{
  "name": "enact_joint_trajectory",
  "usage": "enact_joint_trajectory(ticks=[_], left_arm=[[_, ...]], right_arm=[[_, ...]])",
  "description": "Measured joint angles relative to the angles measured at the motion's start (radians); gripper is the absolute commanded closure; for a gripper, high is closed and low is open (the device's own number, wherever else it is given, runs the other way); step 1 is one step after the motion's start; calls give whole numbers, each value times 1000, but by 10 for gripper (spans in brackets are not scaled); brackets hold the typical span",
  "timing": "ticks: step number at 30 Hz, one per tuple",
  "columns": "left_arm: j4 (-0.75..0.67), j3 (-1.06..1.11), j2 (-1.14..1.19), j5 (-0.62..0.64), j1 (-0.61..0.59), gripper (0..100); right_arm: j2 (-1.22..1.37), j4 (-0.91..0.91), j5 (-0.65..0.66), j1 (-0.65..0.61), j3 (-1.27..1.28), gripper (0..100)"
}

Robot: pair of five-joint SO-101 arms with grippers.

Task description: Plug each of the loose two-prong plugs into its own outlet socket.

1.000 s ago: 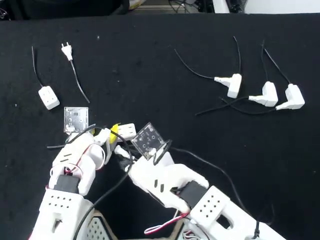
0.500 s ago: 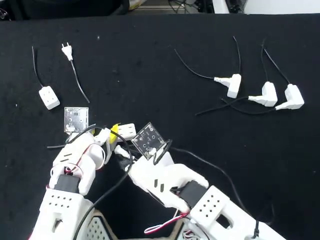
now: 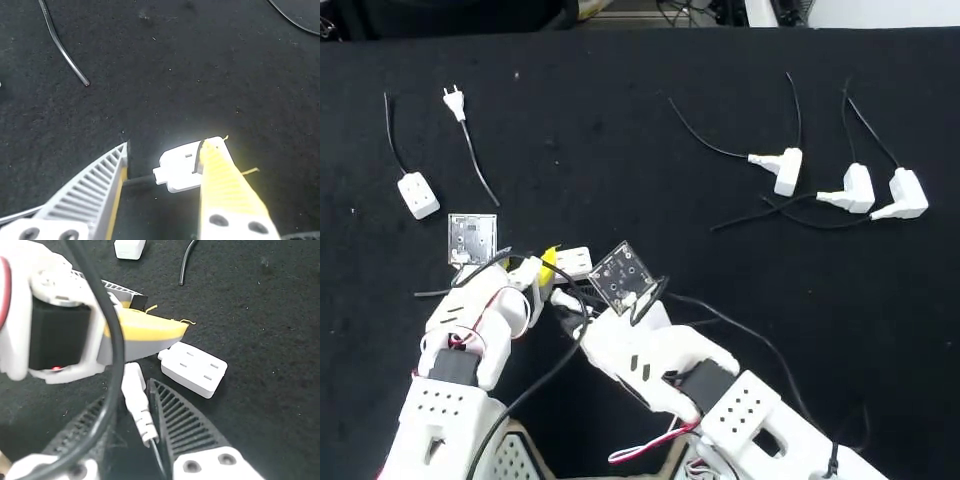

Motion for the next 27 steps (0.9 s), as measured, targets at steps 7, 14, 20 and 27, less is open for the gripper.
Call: enact_joint_trajectory(ticks=[7, 14, 20, 27], left_arm=[[0, 0, -2, 0, 0, 766], [0, 0, -2, 0, 0, 766], [0, 0, -2, 0, 0, 766], [-3, 5, 0, 0, 2, 766]], right_arm=[[0, 0, -28, 0, 0, 988], [0, 0, -29, 0, 0, 988], [0, 0, -26, 0, 0, 988], [-3, 48, 84, 2, -2, 988]])
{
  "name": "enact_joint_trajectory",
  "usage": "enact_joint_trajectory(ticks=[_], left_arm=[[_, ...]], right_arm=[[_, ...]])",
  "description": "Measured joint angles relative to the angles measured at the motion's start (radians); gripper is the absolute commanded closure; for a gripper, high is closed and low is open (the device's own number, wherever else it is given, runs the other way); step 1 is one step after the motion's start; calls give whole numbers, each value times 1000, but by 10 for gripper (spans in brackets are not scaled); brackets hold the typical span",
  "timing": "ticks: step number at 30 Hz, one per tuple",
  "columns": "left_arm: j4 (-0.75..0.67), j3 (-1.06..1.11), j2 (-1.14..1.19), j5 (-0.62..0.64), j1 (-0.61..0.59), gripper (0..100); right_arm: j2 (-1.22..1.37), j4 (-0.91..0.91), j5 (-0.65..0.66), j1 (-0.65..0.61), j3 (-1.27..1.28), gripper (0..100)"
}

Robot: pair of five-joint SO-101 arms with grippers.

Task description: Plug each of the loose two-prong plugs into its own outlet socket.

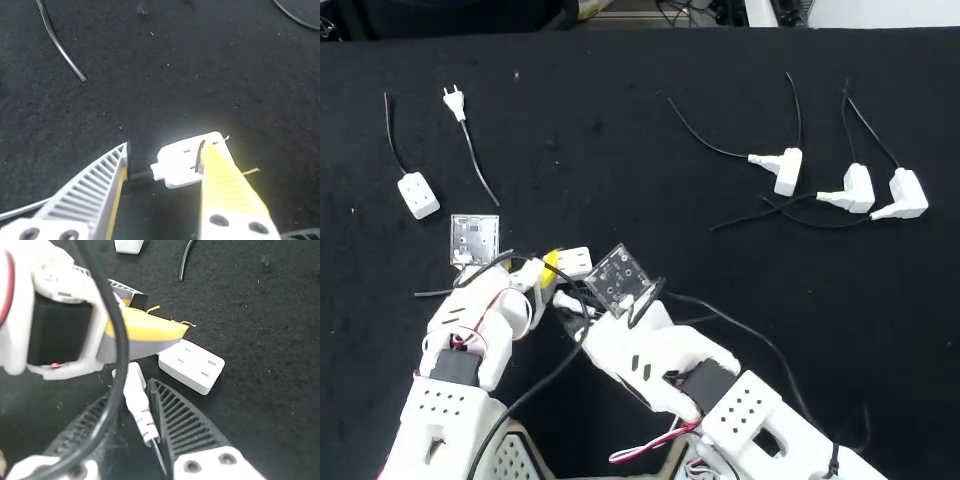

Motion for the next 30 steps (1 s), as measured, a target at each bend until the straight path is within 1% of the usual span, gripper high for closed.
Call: enact_joint_trajectory(ticks=[2, 4, 17, 23, 30], left_arm=[[-20, 25, 0, 0, 5, 766], [-29, 29, 0, 0, 3, 766], [-31, 31, 0, 0, 5, 763], [-31, 9, 0, 0, 3, 764], [-32, 14, 0, 0, 2, 763]], right_arm=[[0, 18, 43, 0, 0, 988], [-2, 37, 58, 2, -2, 988], [-9, 57, 69, 2, -2, 987], [-12, 9, -43, 2, 0, 987], [-12, 8, -61, 2, 0, 987]])
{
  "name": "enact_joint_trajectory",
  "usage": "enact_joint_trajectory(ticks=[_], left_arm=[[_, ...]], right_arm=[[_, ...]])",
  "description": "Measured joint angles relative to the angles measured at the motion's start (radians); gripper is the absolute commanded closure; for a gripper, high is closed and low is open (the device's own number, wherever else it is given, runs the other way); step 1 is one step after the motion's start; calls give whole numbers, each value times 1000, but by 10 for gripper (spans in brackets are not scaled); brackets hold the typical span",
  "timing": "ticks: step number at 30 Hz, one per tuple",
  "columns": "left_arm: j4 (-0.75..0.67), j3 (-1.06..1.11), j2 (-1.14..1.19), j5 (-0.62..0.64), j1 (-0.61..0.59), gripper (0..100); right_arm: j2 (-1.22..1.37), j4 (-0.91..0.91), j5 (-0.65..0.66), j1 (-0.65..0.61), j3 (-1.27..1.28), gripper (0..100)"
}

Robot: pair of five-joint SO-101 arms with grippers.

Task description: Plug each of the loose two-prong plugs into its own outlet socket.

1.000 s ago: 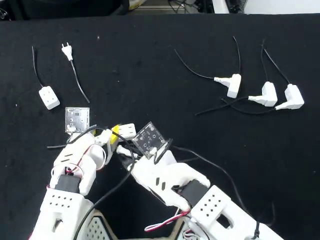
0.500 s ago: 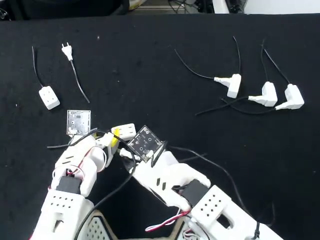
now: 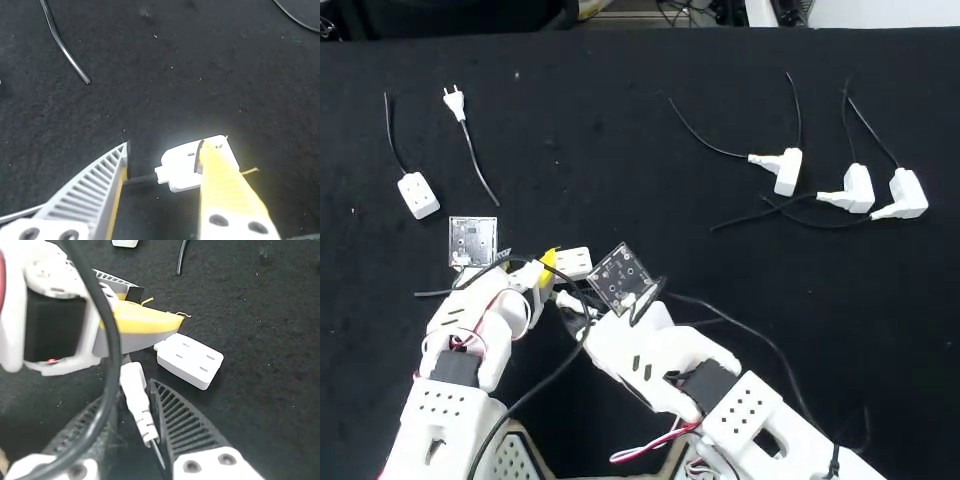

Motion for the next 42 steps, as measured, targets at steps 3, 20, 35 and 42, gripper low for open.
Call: enact_joint_trajectory(ticks=[3, 20, 35, 42], left_arm=[[0, 0, 0, 0, 0, 764], [2, 11, 0, 0, 2, 765], [14, 25, 23, -3, 3, 766], [14, 15, 25, -3, -98, 766]], right_arm=[[0, 0, 0, 0, 0, 987], [-133, 37, -3, 17, -3, 988], [-21, 166, 135, 133, -26, 890], [318, 295, 184, 164, -235, 865]])
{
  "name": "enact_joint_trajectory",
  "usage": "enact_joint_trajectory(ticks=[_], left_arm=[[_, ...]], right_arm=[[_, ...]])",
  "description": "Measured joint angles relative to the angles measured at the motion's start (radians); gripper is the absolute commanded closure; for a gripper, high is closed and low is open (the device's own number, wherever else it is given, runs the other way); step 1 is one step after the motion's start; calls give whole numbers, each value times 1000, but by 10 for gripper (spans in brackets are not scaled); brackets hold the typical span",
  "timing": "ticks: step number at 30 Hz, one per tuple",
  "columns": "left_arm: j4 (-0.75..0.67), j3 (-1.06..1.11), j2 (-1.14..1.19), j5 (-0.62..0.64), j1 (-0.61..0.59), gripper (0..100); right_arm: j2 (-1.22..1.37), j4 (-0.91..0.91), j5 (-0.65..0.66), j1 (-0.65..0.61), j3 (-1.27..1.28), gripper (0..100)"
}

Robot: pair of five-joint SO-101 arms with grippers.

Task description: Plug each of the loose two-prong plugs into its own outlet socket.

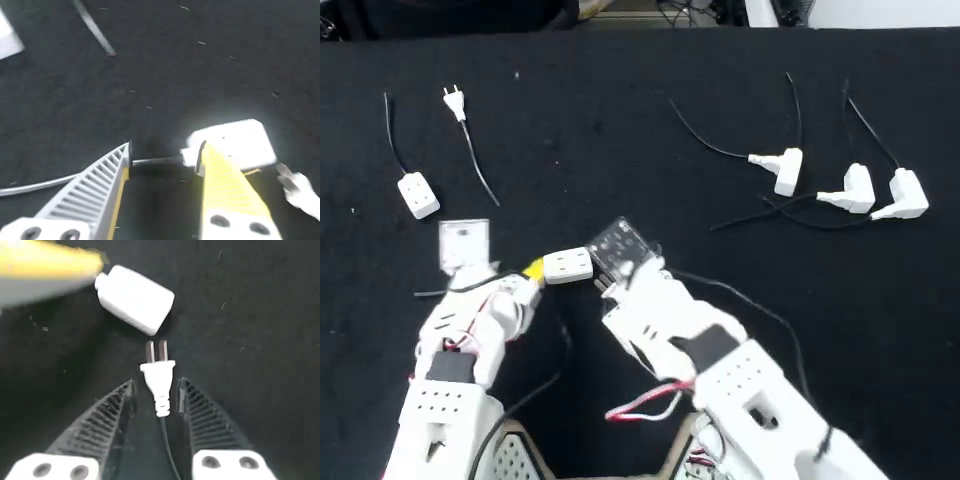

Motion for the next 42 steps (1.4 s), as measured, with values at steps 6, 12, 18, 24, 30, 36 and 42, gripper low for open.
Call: enact_joint_trajectory(ticks=[6, 12, 18, 24, 30, 36, 42], left_arm=[[0, -8, 0, 51, -112, 766], [0, -8, 0, 64, -118, 766], [0, -8, 0, 71, -118, 766], [0, -8, 0, 71, -118, 766], [0, -8, 0, 71, -118, 766], [0, -8, 0, 71, -118, 766], [0, -8, 0, 71, -118, 766]], right_arm=[[167, 0, 0, 0, -60, 864], [181, -3, 17, -49, -60, 864], [181, -163, 180, -18, 20, 864], [183, -210, 272, -18, 46, 864], [262, -216, 288, -17, 34, 864], [493, -187, 288, 29, -127, 868], [620, -186, 288, 101, -221, 975]])
